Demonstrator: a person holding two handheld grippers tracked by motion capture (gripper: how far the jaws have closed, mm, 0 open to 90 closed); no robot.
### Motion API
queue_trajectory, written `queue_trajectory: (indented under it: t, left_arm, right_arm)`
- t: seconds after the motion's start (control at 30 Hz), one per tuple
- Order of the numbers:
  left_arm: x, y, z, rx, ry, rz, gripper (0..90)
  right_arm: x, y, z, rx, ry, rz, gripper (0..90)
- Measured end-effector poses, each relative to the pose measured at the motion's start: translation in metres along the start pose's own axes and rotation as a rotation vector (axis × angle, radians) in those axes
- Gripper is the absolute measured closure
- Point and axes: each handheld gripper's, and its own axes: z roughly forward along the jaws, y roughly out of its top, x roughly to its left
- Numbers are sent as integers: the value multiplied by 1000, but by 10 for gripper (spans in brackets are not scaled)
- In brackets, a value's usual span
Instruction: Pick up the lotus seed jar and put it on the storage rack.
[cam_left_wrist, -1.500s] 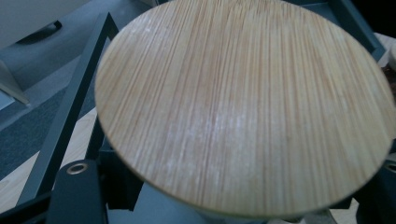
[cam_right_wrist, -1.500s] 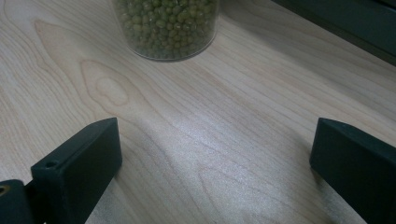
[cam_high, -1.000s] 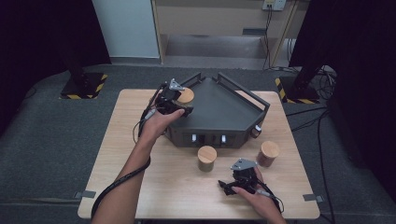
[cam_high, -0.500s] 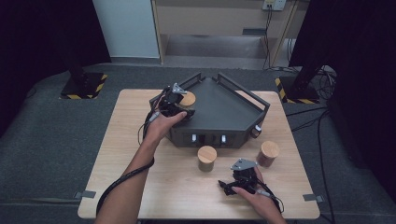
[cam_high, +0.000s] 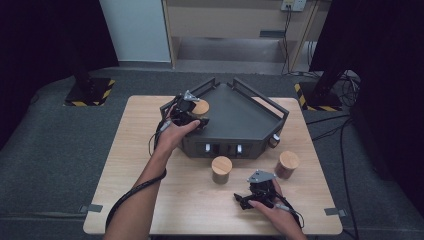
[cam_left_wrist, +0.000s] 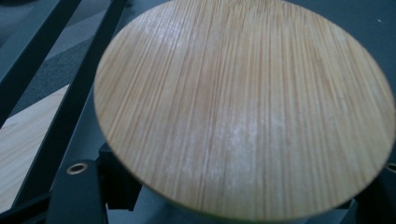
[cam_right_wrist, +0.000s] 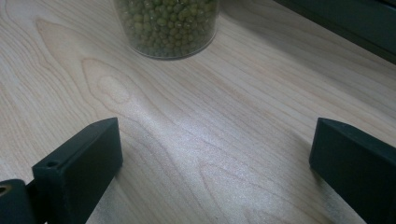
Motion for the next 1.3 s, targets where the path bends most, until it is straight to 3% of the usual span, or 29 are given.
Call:
queue_trajectory:
  t: [0.33,0.37,0.43,0.53,0.67,1.3]
  left_arm:
    - [0,-7,0,-27,-1,-2,239]
    - [0,-8,-1,-35,-8,-11,217]
    - [-5,-8,-4,-35,17,2,113]
    - [-12,-10,-10,-32,47,2,59]
    - [-19,-14,-19,-43,70,4,41]
    - [-26,-30,-46,-82,80,-21,34]
  right_arm:
    - [0,0,0,0,0,-1,27]
    - [0,0,0,-1,0,-1,27]
    - [0,0,0,0,0,0,28]
    - [0,0,0,-1,0,0,28]
    - [0,0,0,-1,0,-1,28]
    - [0,0,0,0,1,0,27]
